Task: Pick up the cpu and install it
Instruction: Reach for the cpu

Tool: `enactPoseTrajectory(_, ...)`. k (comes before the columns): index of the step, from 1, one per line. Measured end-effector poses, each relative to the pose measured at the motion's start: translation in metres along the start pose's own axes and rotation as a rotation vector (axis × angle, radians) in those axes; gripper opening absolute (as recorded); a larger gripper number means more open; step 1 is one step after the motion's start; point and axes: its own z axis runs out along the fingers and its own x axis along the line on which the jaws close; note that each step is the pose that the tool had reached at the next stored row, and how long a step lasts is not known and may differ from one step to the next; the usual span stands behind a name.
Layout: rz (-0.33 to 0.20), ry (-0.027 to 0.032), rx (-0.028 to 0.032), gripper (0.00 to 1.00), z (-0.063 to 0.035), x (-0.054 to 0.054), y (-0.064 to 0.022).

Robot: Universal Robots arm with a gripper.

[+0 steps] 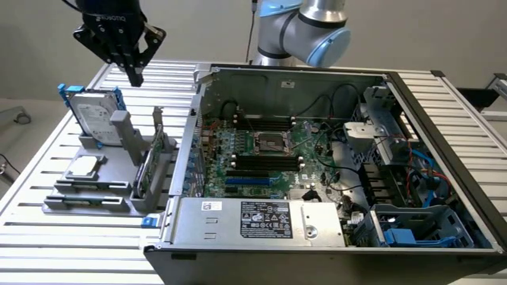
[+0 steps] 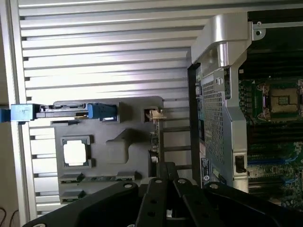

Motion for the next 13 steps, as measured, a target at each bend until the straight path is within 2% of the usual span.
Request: enactPoseTrajectory(13,0.0,-0.0015,0.0209,0.11,0.0077,0.059,-0.0045)
